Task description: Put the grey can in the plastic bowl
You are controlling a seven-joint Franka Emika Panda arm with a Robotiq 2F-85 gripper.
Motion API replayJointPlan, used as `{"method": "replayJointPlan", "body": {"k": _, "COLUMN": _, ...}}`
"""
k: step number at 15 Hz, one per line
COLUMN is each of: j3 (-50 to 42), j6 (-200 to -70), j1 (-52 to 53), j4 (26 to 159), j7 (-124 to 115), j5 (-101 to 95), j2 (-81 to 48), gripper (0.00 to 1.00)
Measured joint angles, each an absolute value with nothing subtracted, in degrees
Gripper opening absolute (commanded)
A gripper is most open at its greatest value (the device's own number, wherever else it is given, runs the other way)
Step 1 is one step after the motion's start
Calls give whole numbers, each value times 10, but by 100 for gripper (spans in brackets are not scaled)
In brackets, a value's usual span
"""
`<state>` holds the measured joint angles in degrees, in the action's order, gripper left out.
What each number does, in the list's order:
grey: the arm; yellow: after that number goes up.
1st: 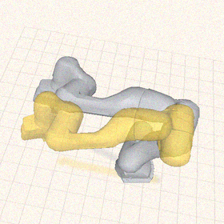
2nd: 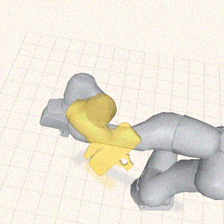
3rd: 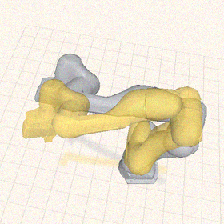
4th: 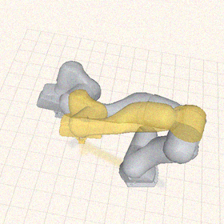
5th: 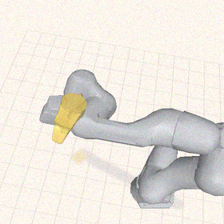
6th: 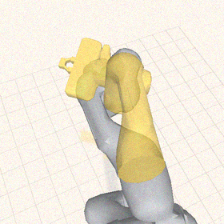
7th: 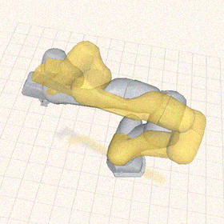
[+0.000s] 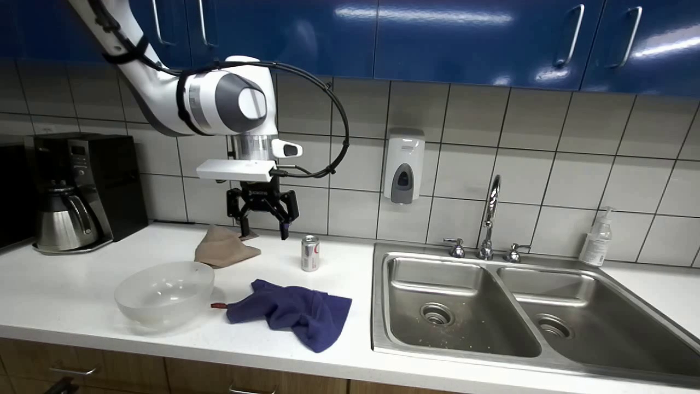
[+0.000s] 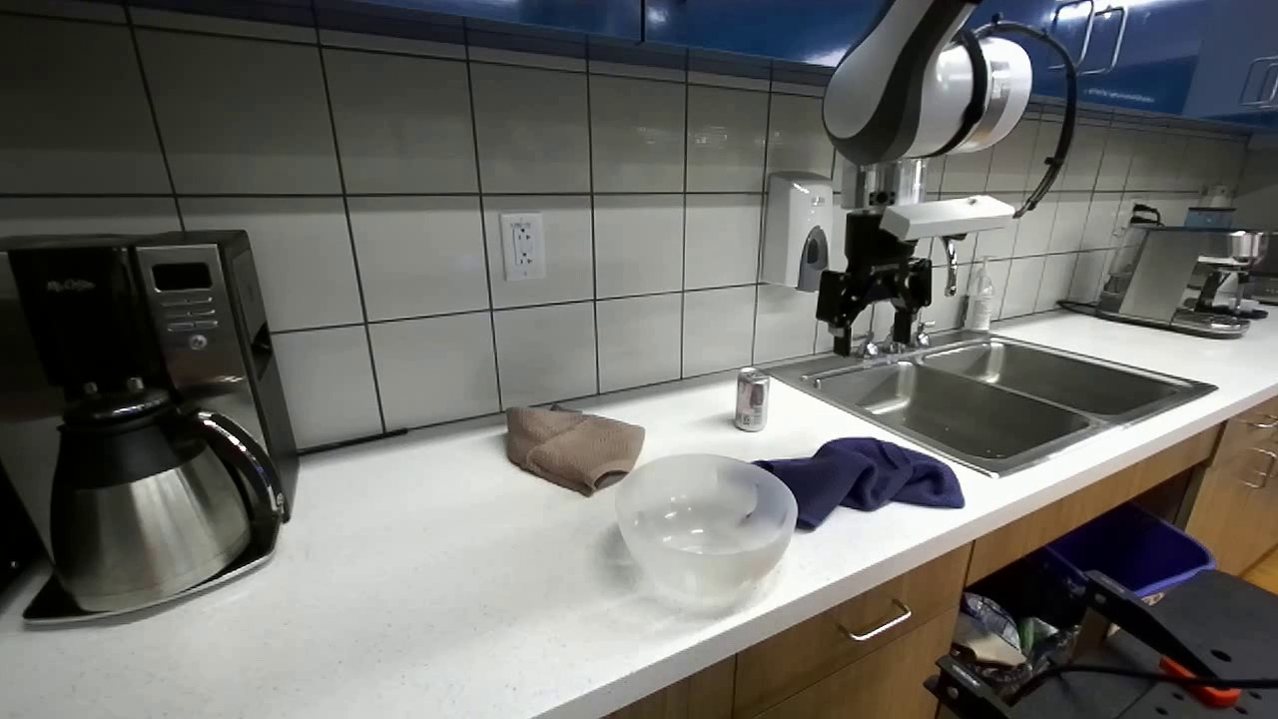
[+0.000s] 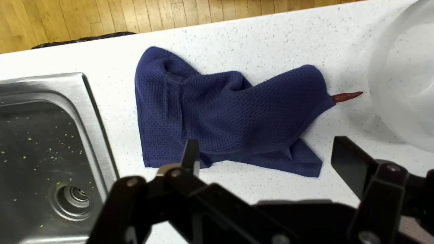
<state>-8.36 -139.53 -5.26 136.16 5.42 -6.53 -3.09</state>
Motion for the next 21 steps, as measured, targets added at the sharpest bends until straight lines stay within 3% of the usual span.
{"method": "replayJointPlan", "body": {"k": 21, "j3": -68, "j6": -1365, "j1": -56, "j4": 923, "j7": 32, "j5": -12, "j2": -416, "gripper": 100}}
